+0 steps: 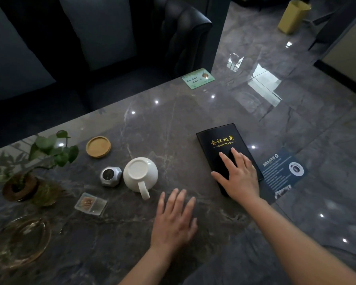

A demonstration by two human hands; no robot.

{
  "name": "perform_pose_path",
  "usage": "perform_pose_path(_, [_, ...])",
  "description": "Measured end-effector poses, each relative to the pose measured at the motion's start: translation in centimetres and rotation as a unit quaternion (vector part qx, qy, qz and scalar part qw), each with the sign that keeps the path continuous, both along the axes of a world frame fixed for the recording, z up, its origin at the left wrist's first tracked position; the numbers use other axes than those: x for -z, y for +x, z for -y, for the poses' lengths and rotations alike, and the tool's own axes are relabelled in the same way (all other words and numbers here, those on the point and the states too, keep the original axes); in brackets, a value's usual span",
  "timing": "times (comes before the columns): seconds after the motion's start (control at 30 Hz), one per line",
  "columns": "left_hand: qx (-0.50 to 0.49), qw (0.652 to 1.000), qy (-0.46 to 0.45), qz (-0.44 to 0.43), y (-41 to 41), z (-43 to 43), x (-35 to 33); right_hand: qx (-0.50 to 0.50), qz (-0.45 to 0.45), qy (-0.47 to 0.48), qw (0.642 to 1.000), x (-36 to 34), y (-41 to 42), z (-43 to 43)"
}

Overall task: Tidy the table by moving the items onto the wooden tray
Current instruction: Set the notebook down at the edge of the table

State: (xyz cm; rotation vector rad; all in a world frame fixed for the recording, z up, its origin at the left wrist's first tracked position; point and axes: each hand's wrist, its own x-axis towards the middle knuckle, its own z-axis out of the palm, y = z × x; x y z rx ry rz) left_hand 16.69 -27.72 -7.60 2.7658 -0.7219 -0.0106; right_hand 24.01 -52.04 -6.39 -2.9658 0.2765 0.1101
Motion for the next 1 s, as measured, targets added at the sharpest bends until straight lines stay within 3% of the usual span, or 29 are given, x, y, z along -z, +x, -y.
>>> perform_pose_path(0.23, [-0.043,0.993,0.080,-0.074,5.3,2.2,0.4,0.001,0.007,0.012,1.000,1.1,3.0,3.7])
perform_pose_path(1.0, [-0.040,0.996,0.056,-0.049,5.3,2.3,1.3,-0.027,0.009,0.024,0.999,1.3,8.9,8.9])
